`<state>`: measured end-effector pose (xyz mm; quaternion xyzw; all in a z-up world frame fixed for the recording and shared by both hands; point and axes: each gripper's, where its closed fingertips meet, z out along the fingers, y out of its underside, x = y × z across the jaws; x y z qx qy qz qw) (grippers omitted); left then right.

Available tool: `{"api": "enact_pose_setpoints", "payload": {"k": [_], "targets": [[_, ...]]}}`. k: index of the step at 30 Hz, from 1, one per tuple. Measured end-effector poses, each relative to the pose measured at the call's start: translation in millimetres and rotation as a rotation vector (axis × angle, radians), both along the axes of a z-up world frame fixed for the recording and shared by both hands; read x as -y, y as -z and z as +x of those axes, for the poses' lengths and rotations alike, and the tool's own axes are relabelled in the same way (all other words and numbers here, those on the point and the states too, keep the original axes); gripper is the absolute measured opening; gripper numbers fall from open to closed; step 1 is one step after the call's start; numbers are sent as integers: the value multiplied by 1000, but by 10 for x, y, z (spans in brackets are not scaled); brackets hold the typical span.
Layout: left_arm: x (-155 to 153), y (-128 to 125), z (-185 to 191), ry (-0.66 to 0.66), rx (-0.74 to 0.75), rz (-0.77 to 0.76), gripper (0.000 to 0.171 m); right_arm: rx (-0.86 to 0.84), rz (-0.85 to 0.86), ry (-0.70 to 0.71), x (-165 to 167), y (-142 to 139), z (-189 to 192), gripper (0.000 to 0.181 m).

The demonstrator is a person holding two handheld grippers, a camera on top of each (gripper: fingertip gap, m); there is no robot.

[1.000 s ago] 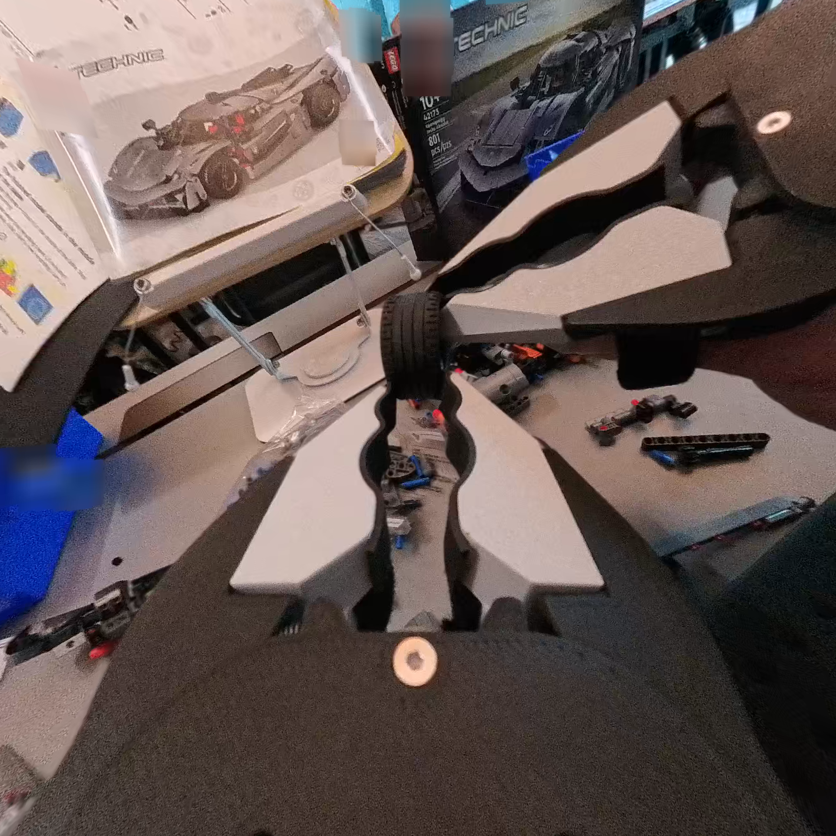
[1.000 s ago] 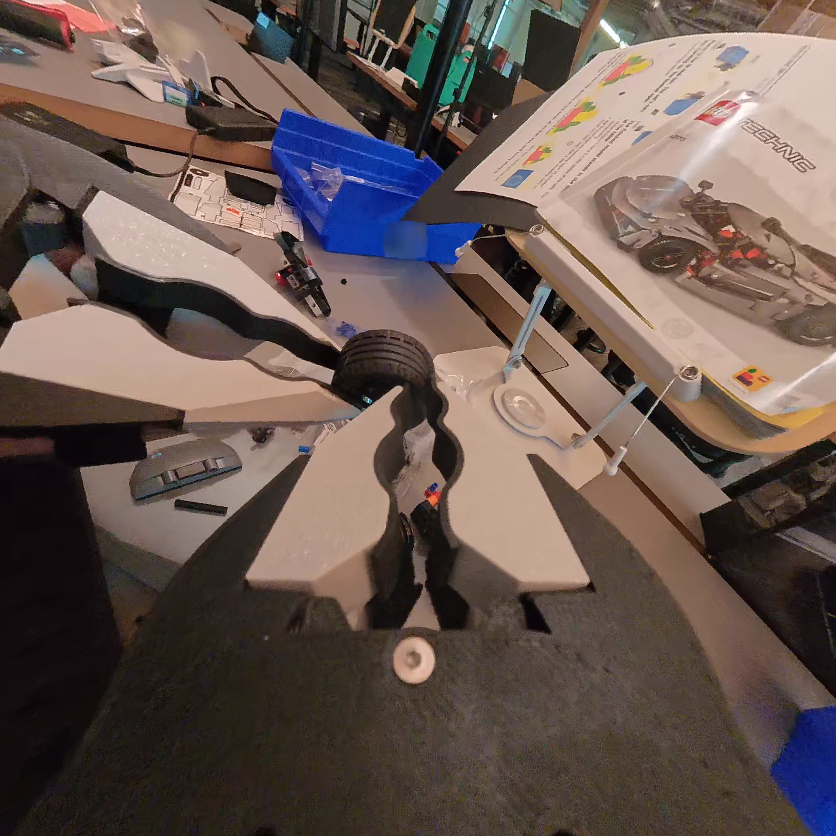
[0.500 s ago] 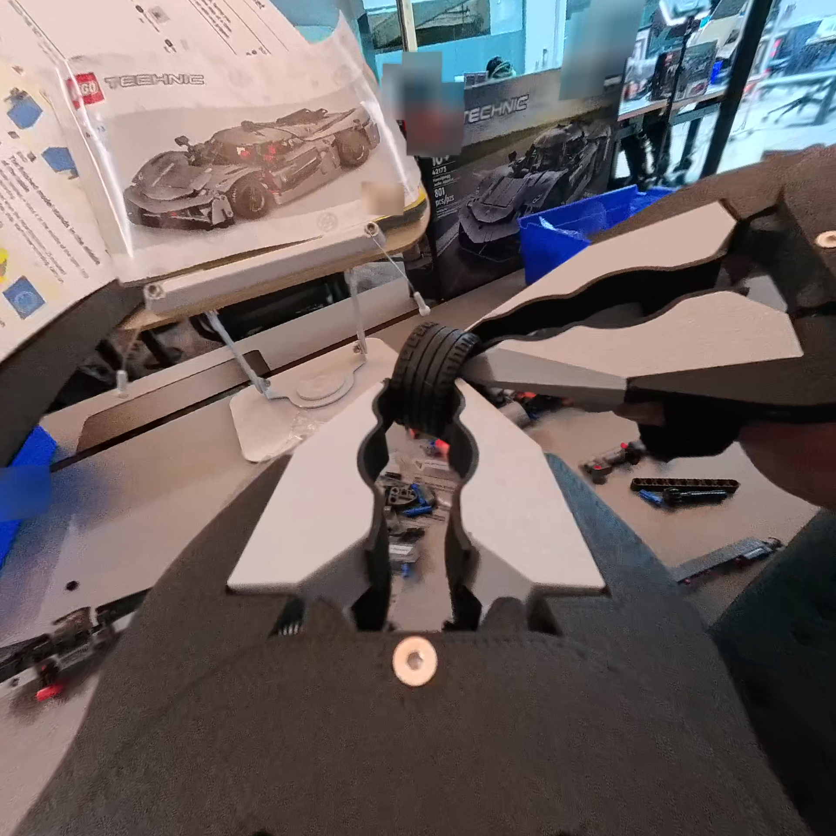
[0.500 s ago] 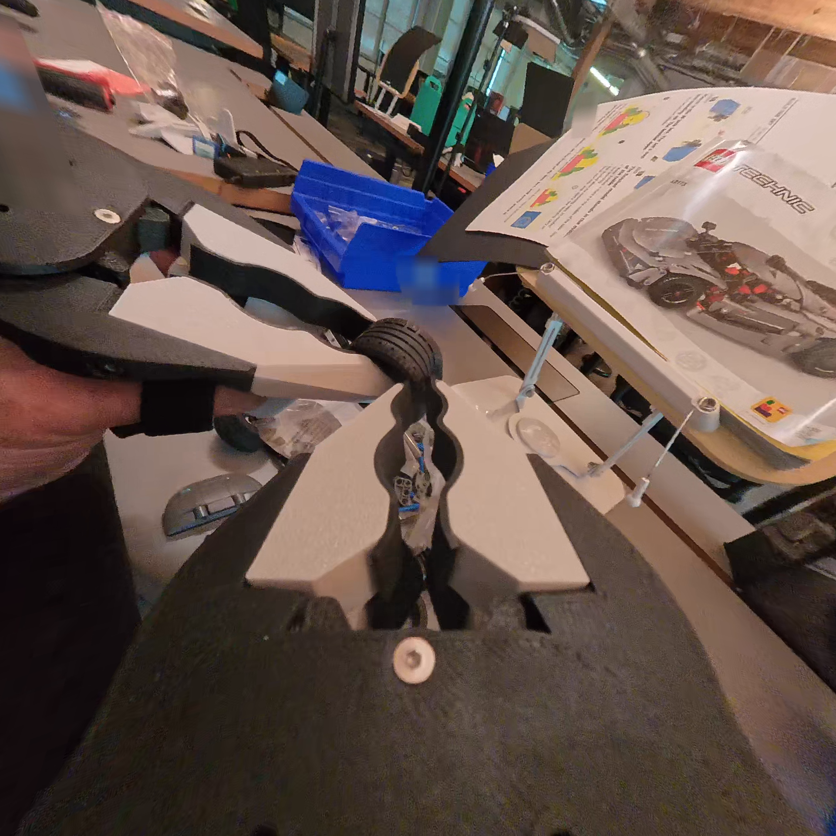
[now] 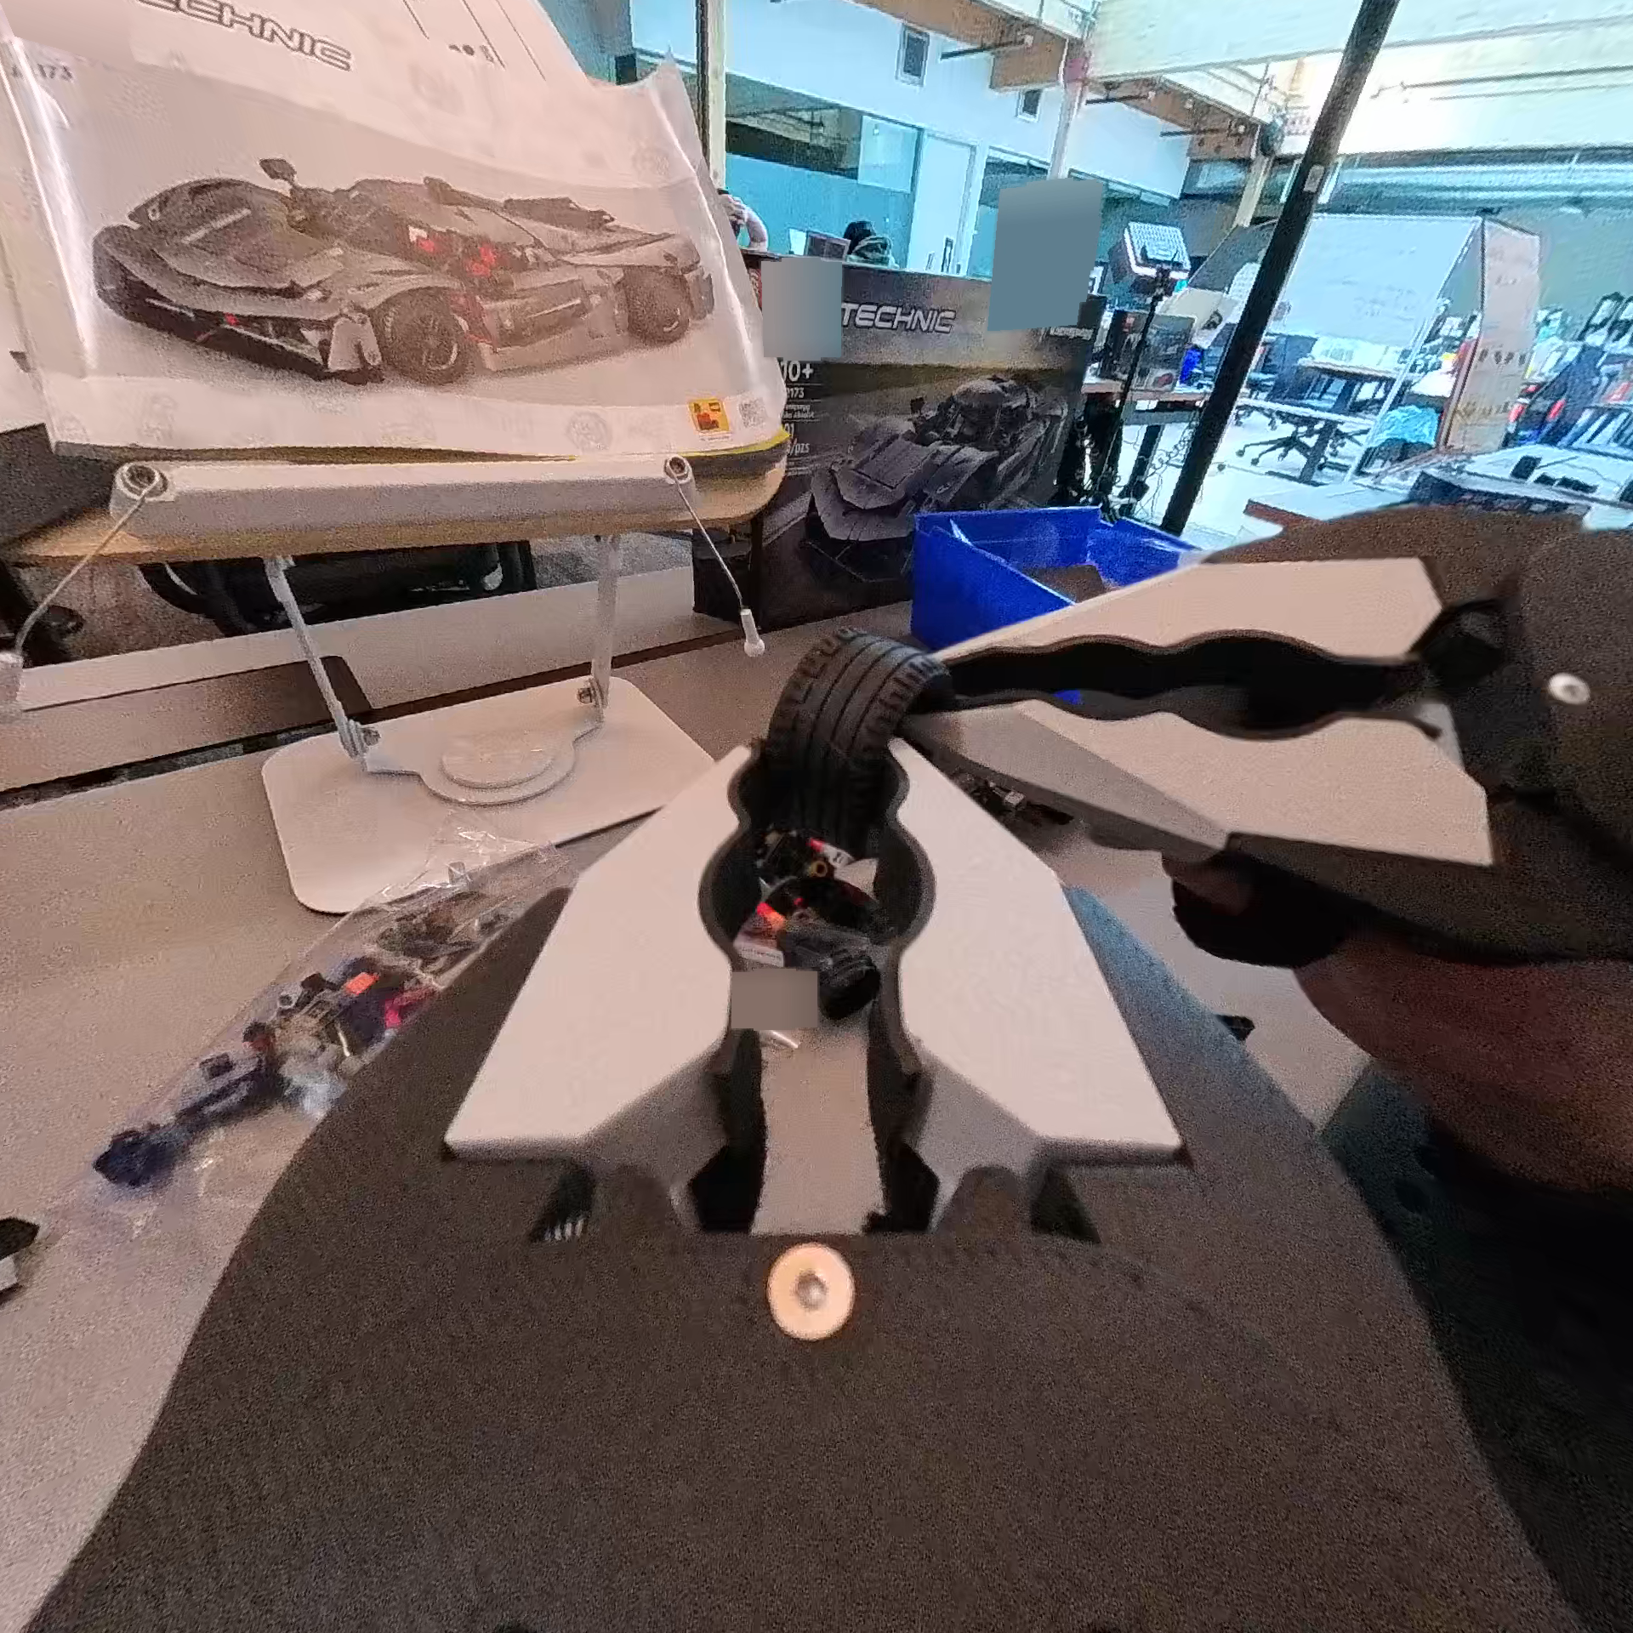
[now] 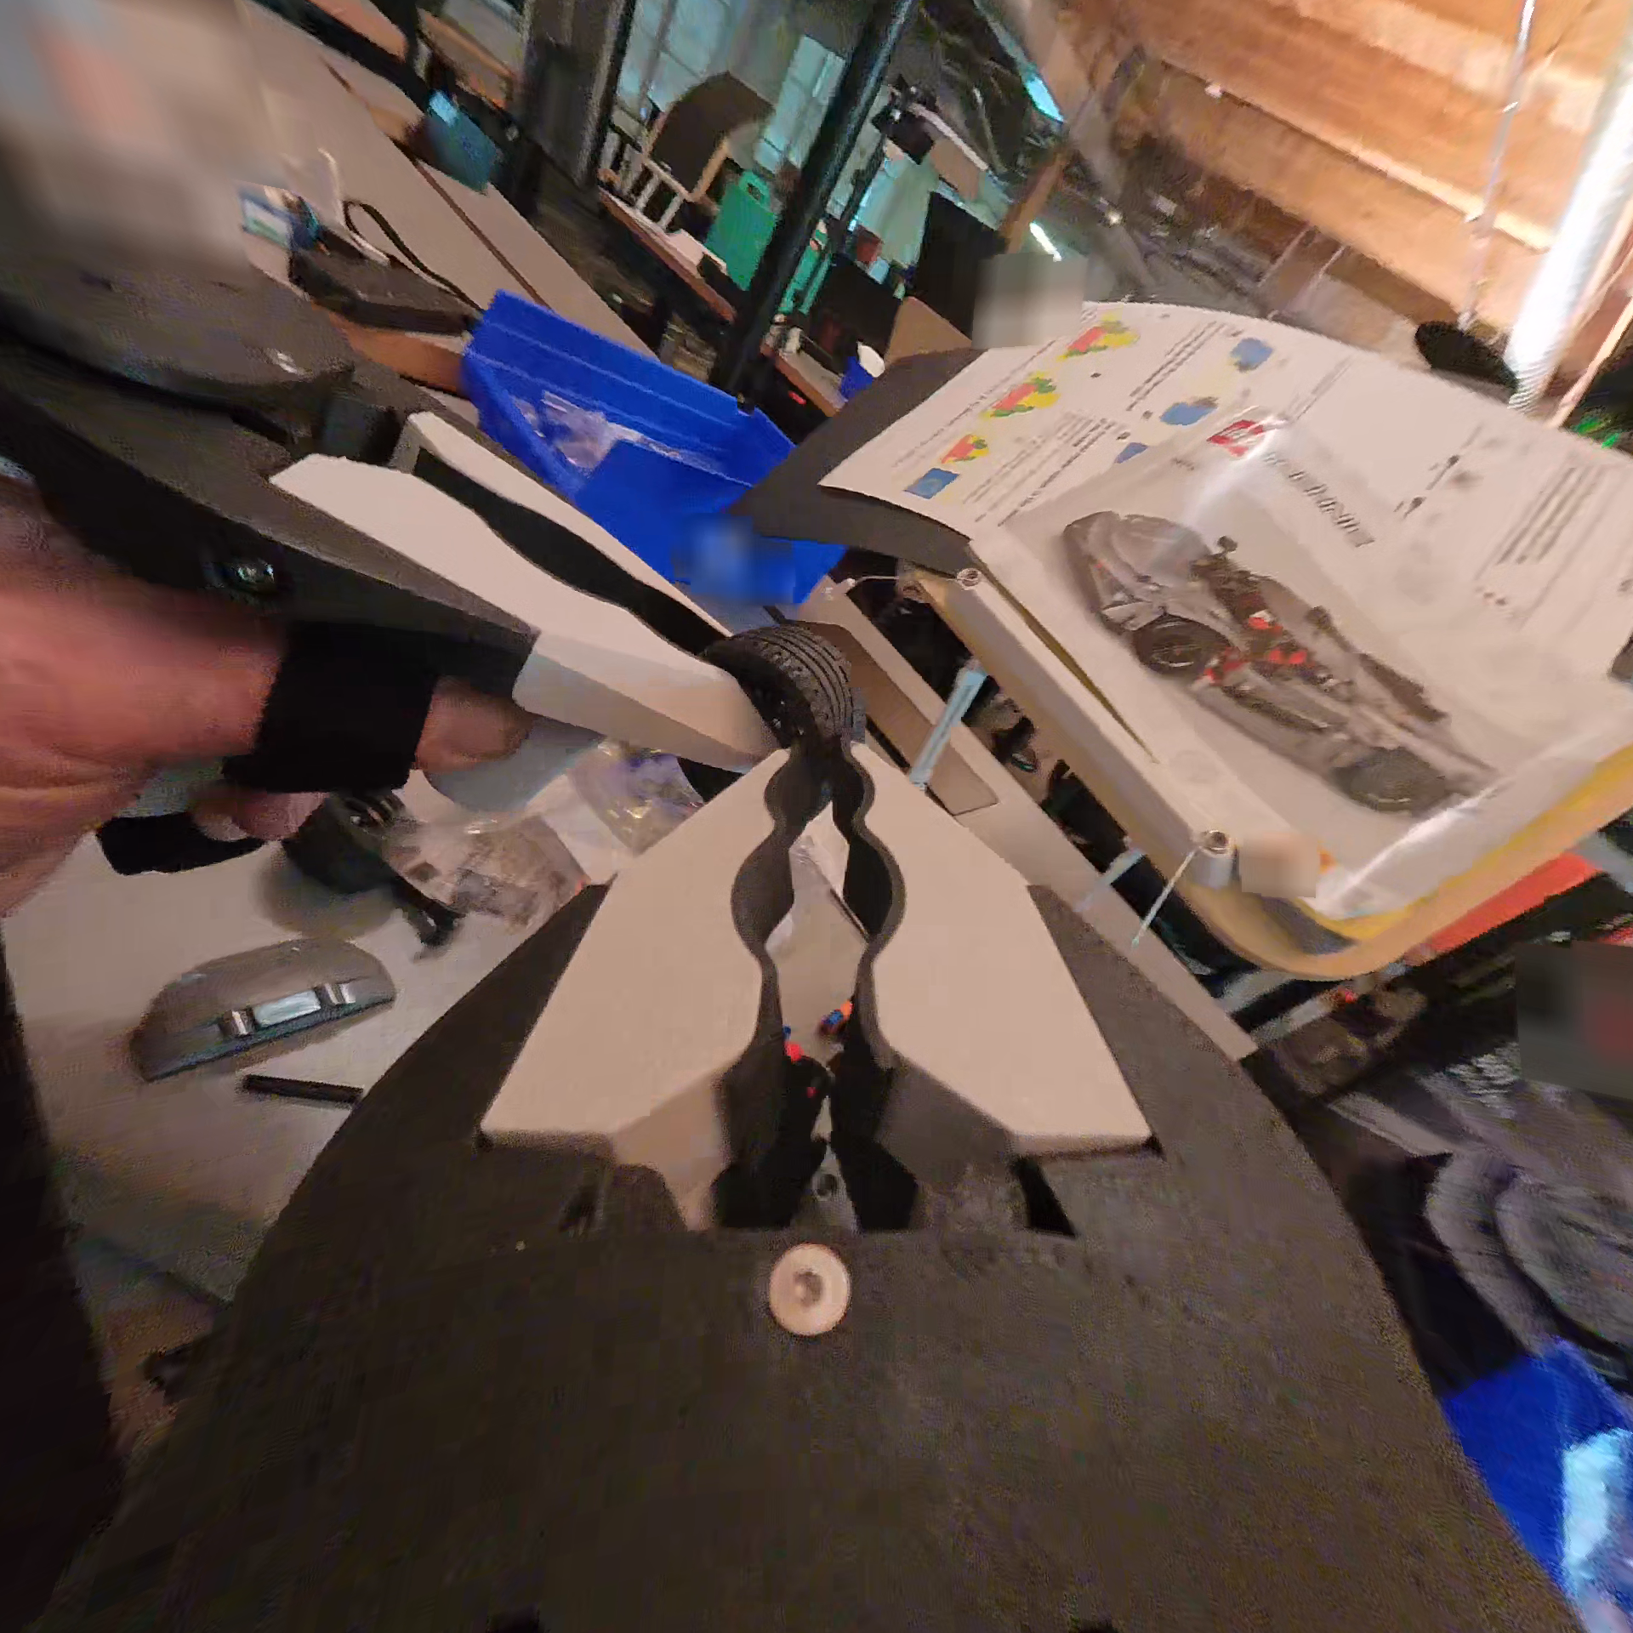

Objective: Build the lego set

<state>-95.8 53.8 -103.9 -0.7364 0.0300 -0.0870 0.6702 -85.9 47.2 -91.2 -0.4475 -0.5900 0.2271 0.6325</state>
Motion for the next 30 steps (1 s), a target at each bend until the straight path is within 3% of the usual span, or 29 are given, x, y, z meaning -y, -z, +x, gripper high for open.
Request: {"api": "enact_pose_setpoints", "payload": {"k": [4, 14, 17, 19, 20, 22, 24, 30], "targets": [[-39, -8, -106, -20, 75, 6, 18, 49, 171, 52, 87, 3, -31, 2], [-41, -110, -90, 53, 153, 88, 19, 7, 60, -21, 242, -52, -15, 1], [9, -108, -144, 91, 169, 110, 17, -76, -63, -195, 370, -171, 76, 0], [96, -220, -1, 227, 154, 167, 17, -145, -108, -255, 304, -301, 198, 0], [102, -197, 5, 217, 117, 144, 17, -172, -165, -278, 233, -352, 241, 6], [115, -142, 99, 253, 12, 127, 18, -165, -309, -392, 191, -345, 280, 11], [213, -171, 339, 439, 18, 162, 18, -130, -393, -430, 114, -266, 296, 16], [496, -242, 573, 677, -19, 218, 18, -53, -682, -820, 480, -250, 421, 13]]}}
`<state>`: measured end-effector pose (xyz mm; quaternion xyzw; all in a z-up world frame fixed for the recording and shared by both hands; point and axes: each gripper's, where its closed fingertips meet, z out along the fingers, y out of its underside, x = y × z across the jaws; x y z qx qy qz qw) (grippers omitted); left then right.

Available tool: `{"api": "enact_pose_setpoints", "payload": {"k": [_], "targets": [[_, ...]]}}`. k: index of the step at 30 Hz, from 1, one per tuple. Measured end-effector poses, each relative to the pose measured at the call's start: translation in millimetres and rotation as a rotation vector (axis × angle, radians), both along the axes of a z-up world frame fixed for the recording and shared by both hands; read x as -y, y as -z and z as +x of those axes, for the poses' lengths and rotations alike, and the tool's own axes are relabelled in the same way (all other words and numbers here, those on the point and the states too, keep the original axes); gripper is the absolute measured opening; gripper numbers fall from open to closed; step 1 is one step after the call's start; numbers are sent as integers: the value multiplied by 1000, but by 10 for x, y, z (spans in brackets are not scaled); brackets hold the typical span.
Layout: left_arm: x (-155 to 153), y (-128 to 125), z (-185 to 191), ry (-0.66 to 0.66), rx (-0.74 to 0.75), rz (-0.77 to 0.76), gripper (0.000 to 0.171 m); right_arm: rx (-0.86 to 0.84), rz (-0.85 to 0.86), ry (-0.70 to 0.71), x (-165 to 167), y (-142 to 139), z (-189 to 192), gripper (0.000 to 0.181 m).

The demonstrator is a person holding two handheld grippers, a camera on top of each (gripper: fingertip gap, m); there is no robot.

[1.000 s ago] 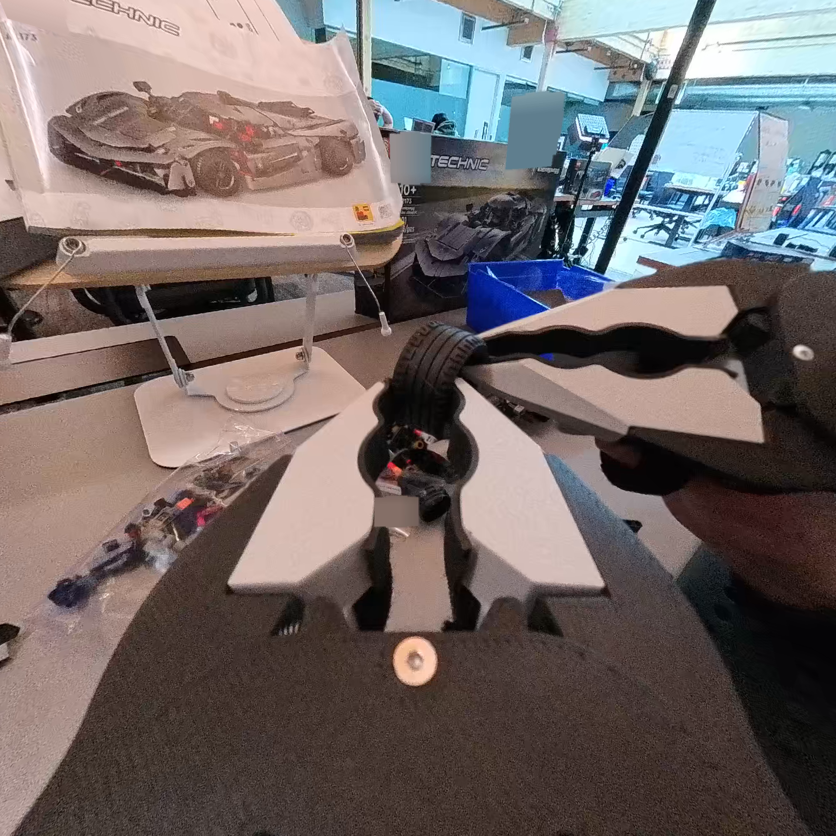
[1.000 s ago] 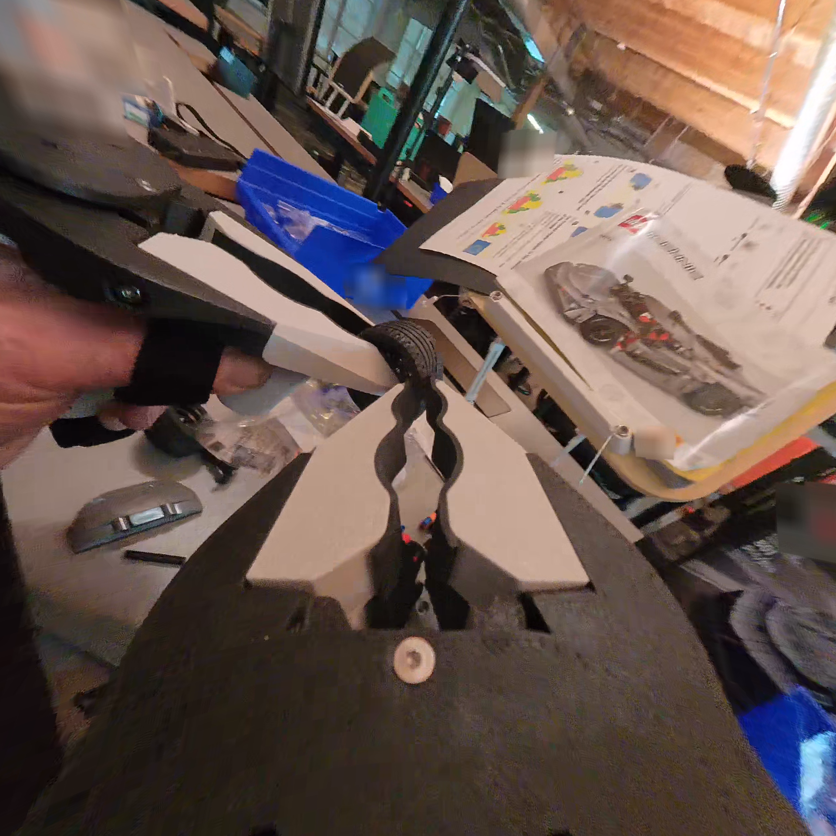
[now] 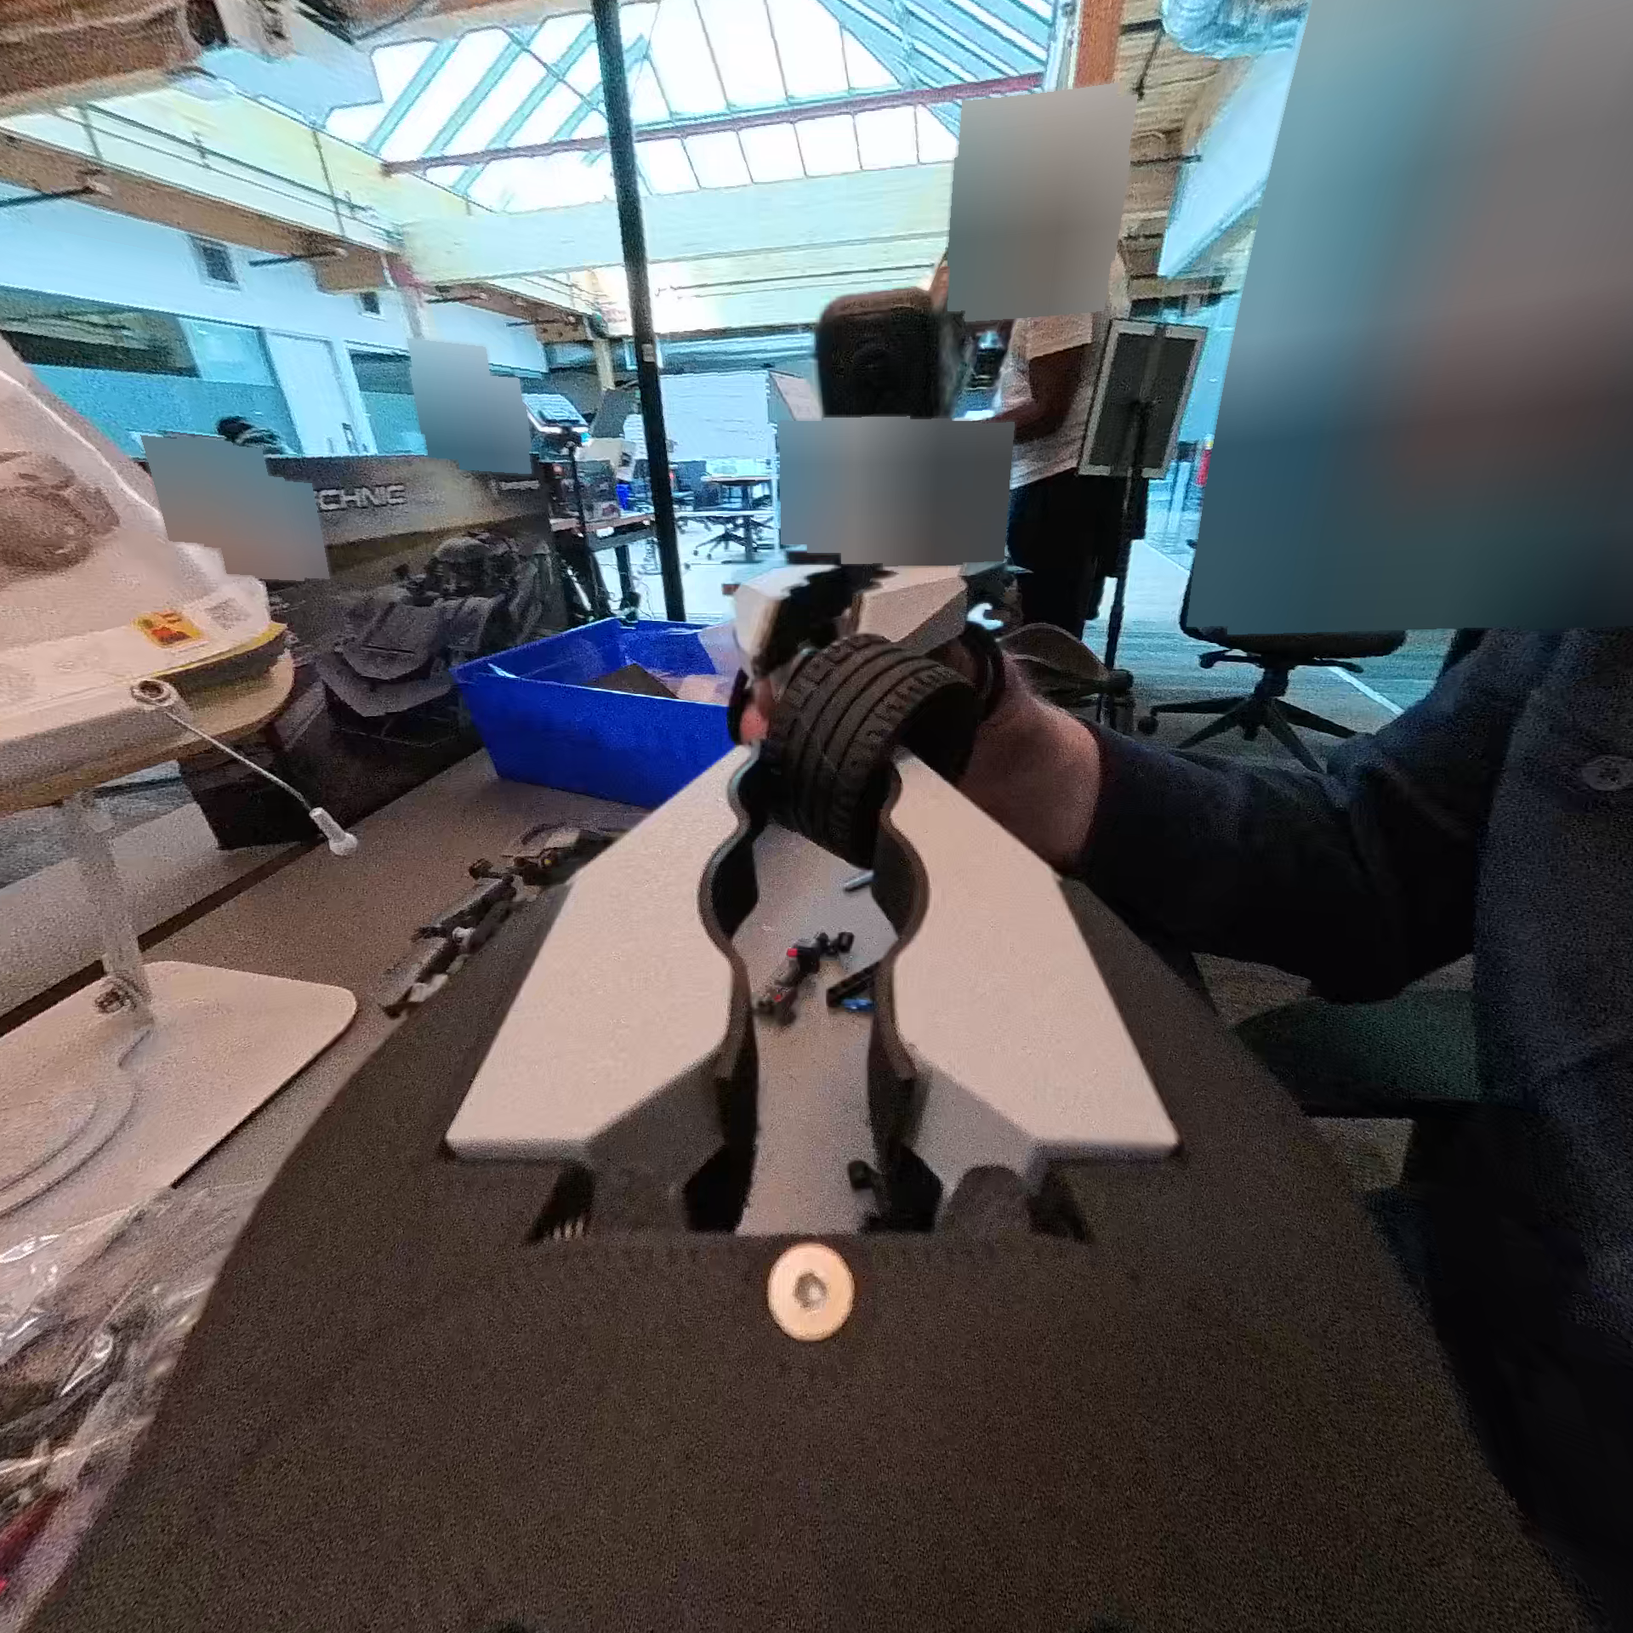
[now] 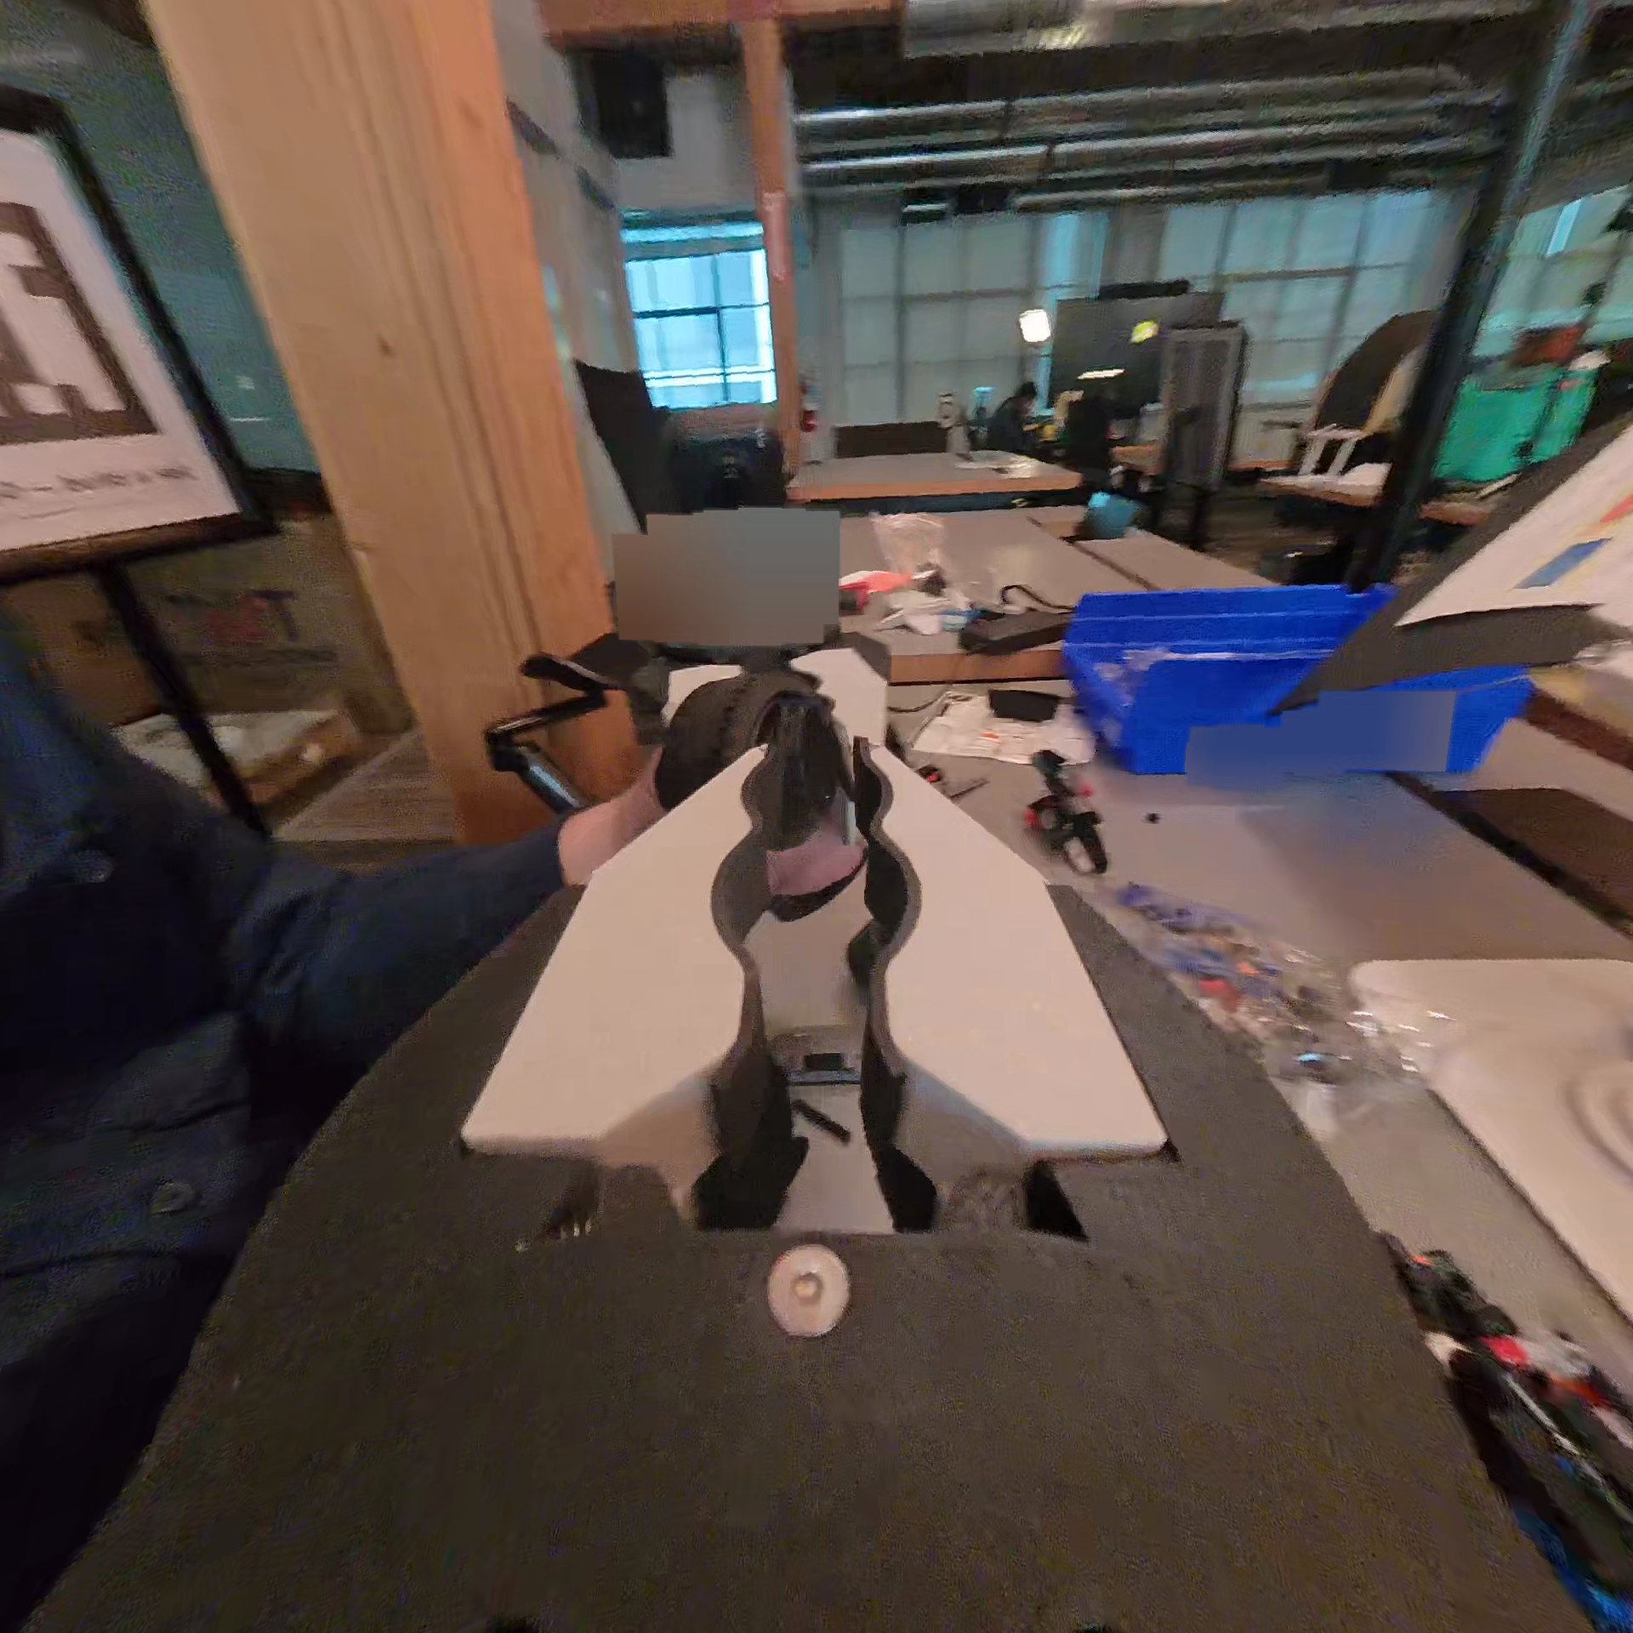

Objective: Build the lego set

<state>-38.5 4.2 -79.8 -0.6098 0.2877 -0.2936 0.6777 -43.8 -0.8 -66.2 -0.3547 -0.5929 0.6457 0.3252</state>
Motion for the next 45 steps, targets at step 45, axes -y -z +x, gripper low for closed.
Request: {"api": "enact_pose_setpoints", "payload": {"k": [45], "targets": [[363, 399, 325, 283, -203, -84, 20, 141, 143, -248, 341, 403, 232, 44]]}}
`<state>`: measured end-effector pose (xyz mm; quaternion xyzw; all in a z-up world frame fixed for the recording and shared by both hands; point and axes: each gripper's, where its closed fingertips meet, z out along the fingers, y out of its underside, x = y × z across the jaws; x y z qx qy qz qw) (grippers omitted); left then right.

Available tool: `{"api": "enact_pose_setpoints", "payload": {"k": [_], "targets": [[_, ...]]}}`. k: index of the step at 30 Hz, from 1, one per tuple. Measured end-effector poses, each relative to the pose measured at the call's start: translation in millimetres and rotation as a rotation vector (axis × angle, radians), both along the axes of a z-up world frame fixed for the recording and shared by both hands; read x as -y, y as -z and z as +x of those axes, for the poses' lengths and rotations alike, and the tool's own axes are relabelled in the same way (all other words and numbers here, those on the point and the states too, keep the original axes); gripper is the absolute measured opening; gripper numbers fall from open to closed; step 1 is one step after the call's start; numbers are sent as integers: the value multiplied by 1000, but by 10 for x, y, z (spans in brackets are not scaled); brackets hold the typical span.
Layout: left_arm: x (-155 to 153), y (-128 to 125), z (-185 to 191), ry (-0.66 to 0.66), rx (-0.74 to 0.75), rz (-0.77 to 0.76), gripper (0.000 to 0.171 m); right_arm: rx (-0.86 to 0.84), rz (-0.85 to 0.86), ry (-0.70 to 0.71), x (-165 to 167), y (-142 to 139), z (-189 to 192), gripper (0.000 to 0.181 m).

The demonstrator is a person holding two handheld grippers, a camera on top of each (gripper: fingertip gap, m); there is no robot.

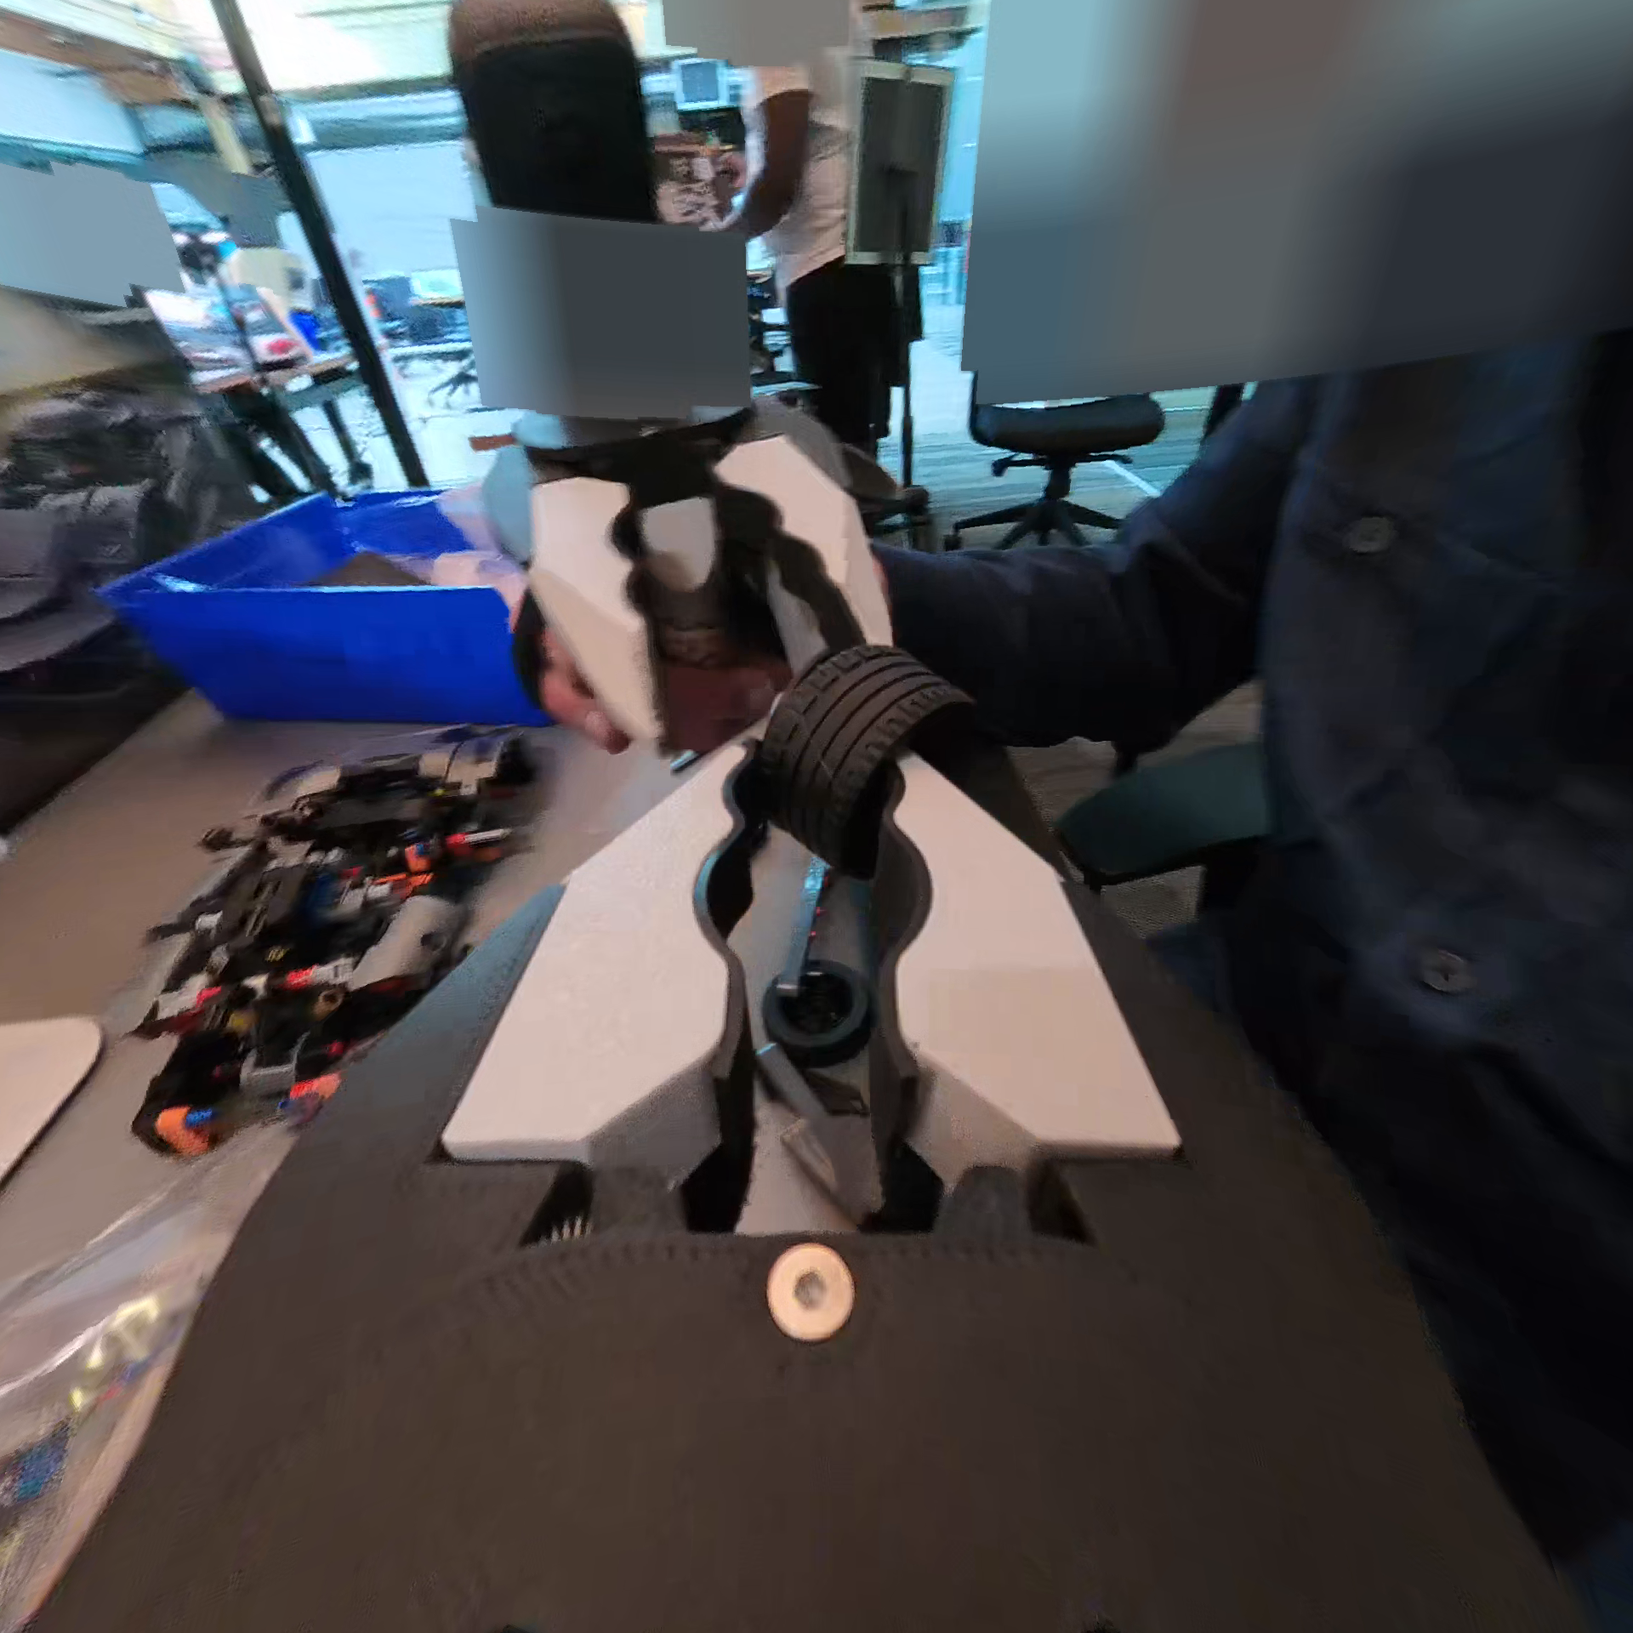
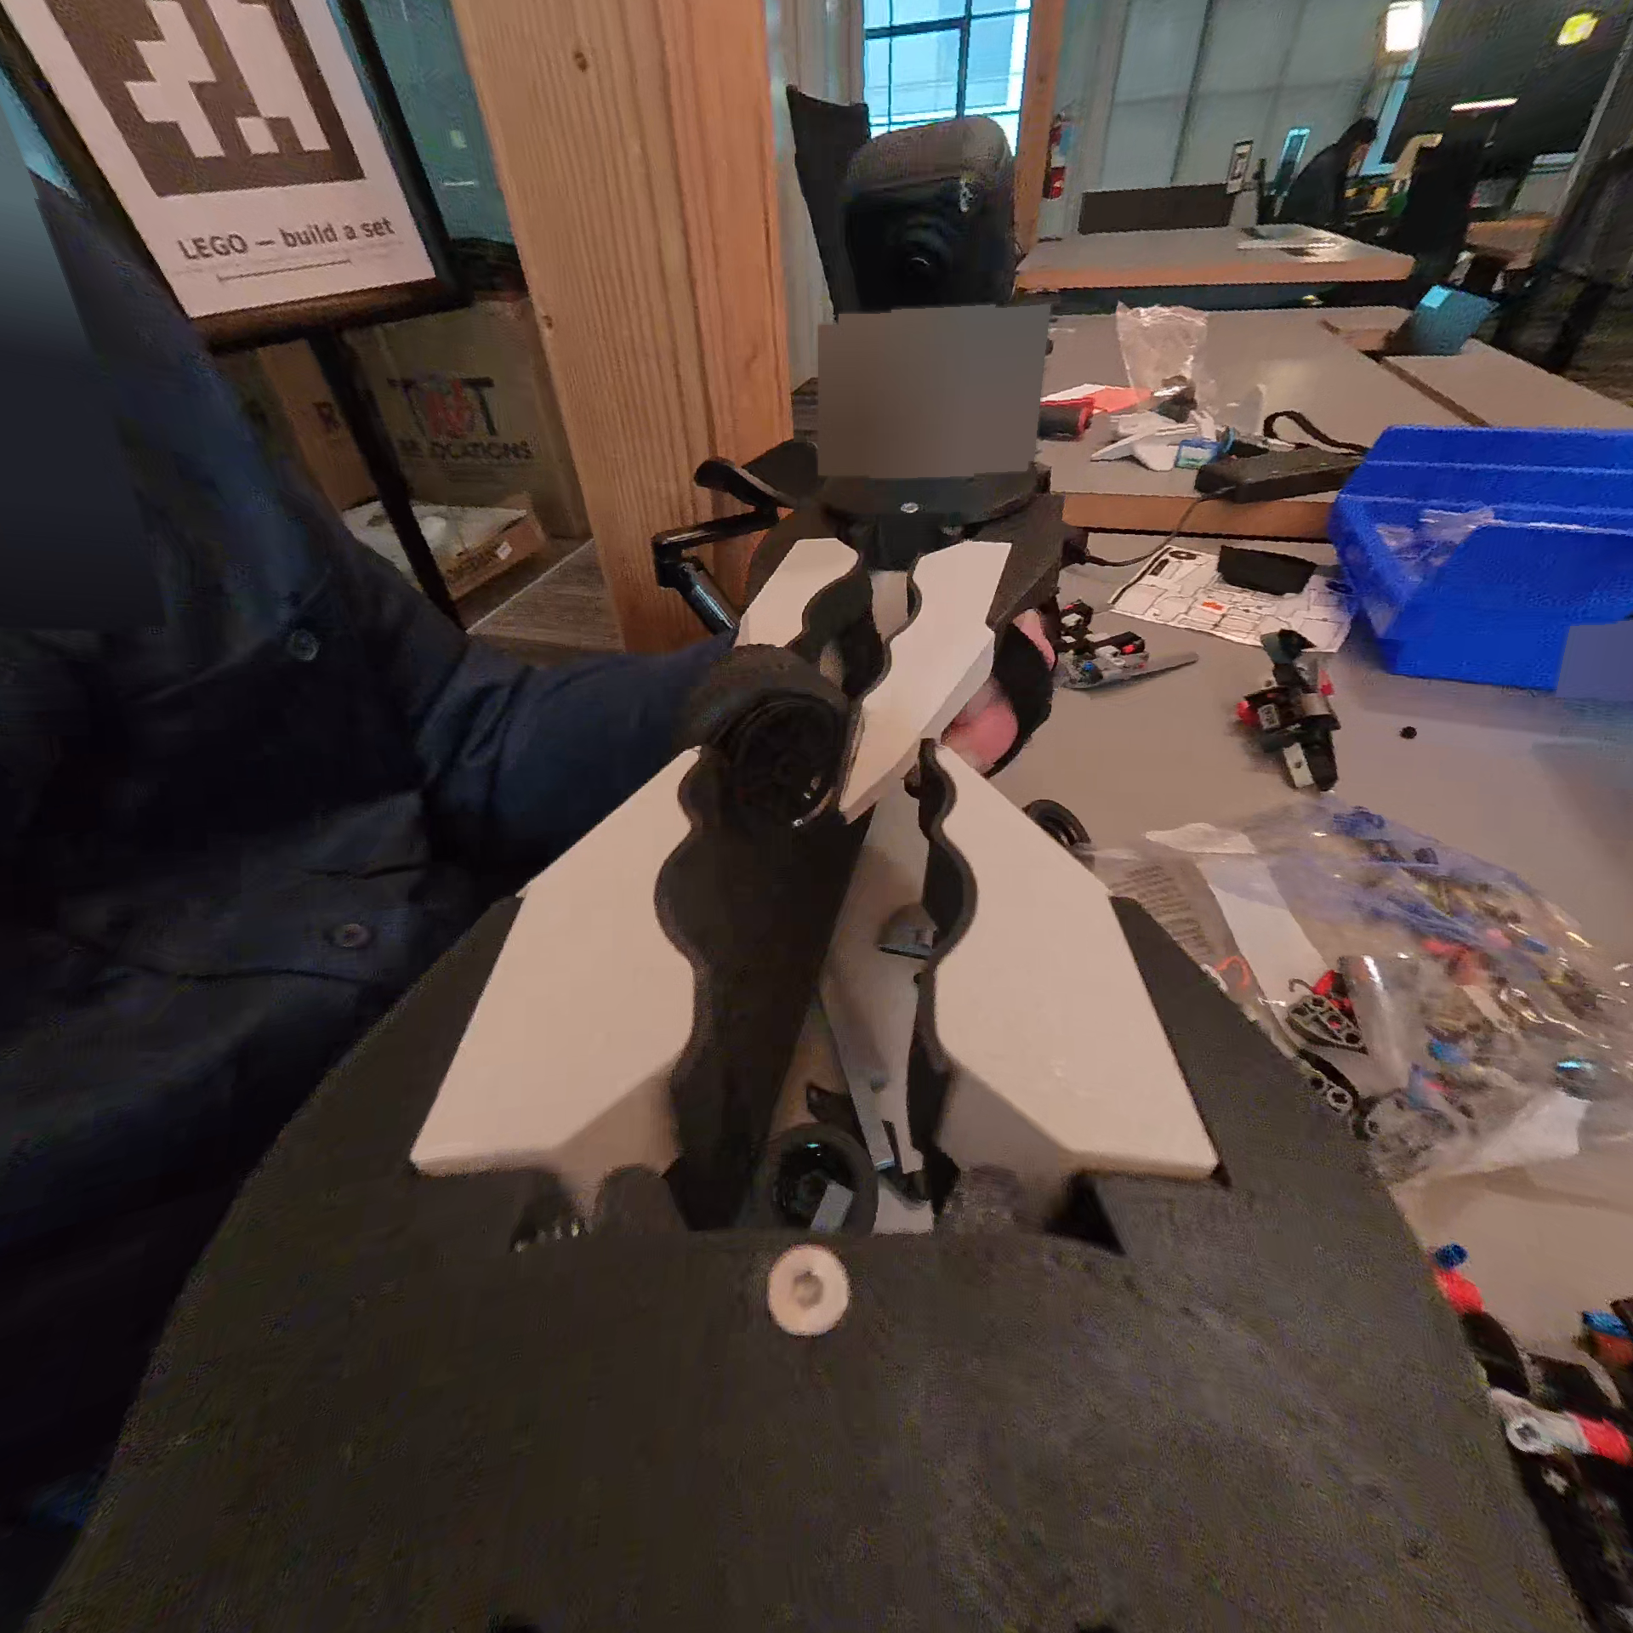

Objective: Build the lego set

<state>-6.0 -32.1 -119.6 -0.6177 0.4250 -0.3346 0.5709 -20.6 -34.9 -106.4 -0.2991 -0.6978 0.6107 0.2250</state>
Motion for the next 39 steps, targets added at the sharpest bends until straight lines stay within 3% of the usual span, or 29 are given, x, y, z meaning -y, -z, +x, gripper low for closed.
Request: {"api": "enact_pose_setpoints", "payload": {"k": [1, 3, 4, 8, 16, 23, 26, 30, 34, 35, 39], "targets": [[16, -5, 21, 2, -12, 18, 20, -7, 6, -10, 21, -1, 25, 43], [-18, 7, -25, -29, -20, 21, 20, -29, 45, -13, 77, 12, 59, 17], [-22, 22, -36, -28, -23, 12, 21, -27, 46, -16, 84, 22, 63, 14], [44, 65, 49, 37, -34, 1, 21, -8, 0, -76, 139, 47, 98, 21], [-97, 86, -53, -68, -47, 13, 21, -25, 18, 43, 33, 70, 3, 23], [-437, 322, -265, -315, -165, -59, 19, 44, 168, 268, -259, 332, -211, 25], [-493, 215, -291, -367, -101, -40, 19, 12, 148, 329, -321, 260, -260, 24], [-662, 288, -389, -525, -160, -56, 19, 19, 258, 443, -454, 345, -328, 29], [-747, 254, -467, -598, -153, -44, 18, 3, 320, 519, -574, 350, -353, 27], [-742, 260, -489, -610, -168, -35, 18, -3, 343, 526, -597, 356, -338, 18], [-687, 166, -422, -514, -26, -74, 18, -45, 266, 480, -555, 238, -291, 18]]}}
